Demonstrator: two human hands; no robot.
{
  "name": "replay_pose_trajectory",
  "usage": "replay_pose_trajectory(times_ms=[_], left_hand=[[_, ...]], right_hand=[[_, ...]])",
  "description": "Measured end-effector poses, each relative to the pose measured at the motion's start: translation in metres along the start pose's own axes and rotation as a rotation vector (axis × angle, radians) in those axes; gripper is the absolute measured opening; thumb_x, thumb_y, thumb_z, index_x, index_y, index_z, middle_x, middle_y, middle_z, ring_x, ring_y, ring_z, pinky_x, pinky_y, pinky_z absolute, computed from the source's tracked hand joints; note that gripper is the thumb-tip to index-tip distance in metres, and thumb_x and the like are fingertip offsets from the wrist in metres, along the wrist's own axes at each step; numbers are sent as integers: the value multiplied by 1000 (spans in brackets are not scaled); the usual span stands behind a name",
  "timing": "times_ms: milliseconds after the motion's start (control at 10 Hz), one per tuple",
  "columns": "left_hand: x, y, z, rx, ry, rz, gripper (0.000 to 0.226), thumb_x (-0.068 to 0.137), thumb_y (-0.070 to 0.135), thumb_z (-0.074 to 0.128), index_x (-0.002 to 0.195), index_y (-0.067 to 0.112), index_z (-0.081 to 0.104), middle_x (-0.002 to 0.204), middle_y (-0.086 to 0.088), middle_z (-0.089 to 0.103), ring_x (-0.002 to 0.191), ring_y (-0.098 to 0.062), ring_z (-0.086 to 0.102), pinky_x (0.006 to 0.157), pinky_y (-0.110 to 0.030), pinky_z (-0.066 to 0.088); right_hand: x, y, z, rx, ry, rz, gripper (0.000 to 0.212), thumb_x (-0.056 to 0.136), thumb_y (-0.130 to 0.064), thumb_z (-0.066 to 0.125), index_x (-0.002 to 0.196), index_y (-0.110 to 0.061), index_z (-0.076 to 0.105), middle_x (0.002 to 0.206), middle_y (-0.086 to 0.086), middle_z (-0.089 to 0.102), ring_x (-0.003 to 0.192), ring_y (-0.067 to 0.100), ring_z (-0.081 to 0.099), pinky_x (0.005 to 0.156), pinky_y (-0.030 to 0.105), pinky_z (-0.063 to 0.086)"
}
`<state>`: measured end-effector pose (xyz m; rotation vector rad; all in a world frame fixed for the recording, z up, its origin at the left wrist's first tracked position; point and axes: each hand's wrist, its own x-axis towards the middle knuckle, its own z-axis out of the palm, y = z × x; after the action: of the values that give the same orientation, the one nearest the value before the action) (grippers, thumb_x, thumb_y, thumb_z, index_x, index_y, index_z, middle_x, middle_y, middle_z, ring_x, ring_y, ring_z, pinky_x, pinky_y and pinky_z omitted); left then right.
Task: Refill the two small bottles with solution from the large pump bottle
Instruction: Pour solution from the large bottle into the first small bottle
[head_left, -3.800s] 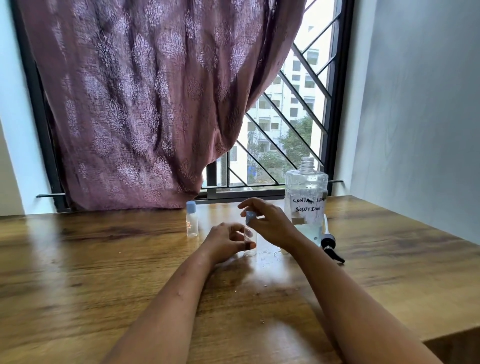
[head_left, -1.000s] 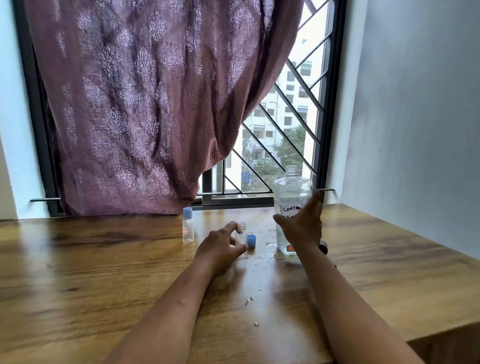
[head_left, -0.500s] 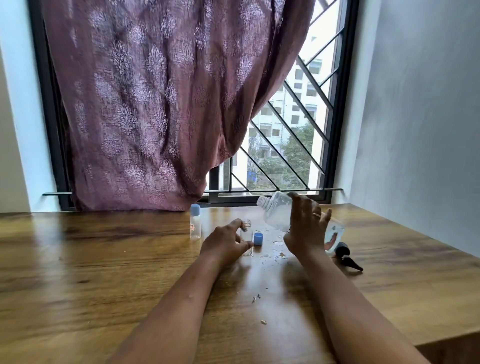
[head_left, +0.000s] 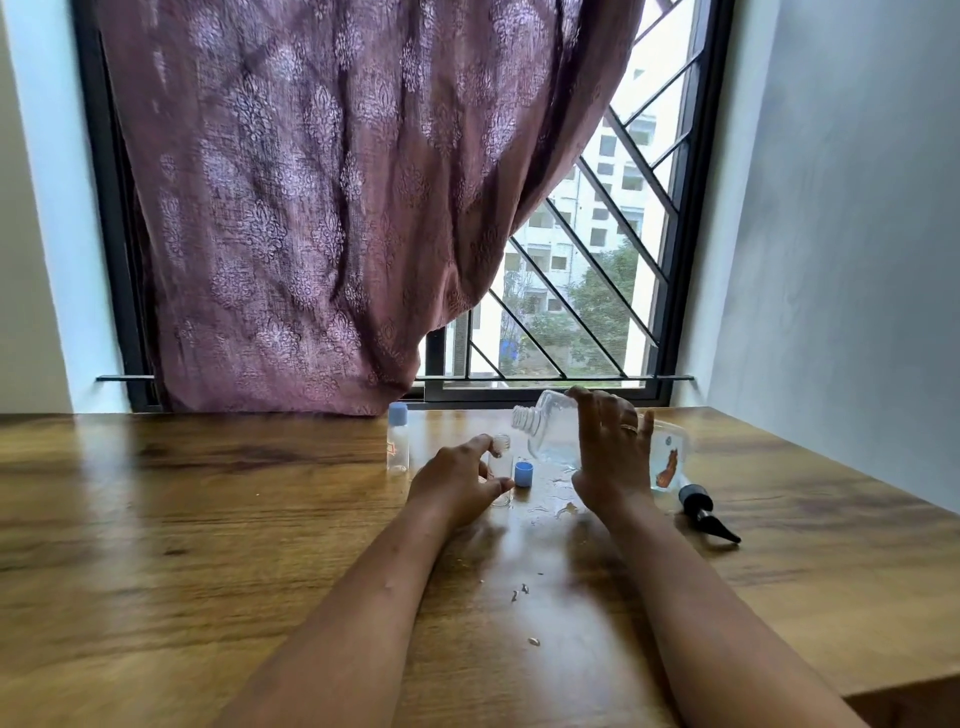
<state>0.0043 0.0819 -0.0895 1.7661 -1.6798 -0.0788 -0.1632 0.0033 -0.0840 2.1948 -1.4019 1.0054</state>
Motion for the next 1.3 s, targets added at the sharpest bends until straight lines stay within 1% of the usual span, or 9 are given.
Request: replay_pose_trajectory(times_ms=[300, 500, 700, 1100, 1300], left_hand=[[-1, 1, 0, 4, 2, 4, 39, 82, 39, 67, 117, 26, 53, 106, 2, 67, 99, -18, 62, 84, -34, 52], [-1, 0, -1, 6, -3, 2, 40, 82, 40, 67, 117, 26, 53, 107, 3, 68, 100, -18, 62, 84, -34, 51], [-2, 1, -1, 5, 5, -3, 38, 83, 38, 66, 116, 26, 53, 107, 2, 68, 101, -19, 62, 84, -32, 49], [-2, 0, -1, -8, -2, -7, 38, 83, 38, 66, 117, 27, 53, 107, 2, 68, 100, -18, 63, 84, -31, 49], [-2, 0, -1, -16, 0, -2, 39, 83, 37, 67, 118, 26, 54, 107, 1, 68, 100, -19, 63, 84, -31, 49]], right_hand=[[1, -1, 3, -34, 32, -53, 94, 52, 14, 54, 129, -26, 21, 120, 10, 48, 116, 37, 42, 108, 61, 19], [0, -1, 1, 5, 29, -51, 94, 54, 16, 53, 129, -28, 19, 123, 9, 46, 120, 36, 38, 111, 58, 14], [2, -1, 0, 28, 36, -64, 96, 51, 15, 56, 128, -29, 21, 125, 7, 46, 122, 33, 36, 112, 55, 10], [3, 1, 0, 3, 100, -86, 98, 48, 18, 57, 129, -28, 27, 123, 9, 49, 121, 34, 39, 112, 52, 9], [3, 1, -1, -4, 101, -84, 98, 48, 18, 56, 130, -29, 29, 126, 7, 48, 123, 34, 40, 113, 50, 7]])
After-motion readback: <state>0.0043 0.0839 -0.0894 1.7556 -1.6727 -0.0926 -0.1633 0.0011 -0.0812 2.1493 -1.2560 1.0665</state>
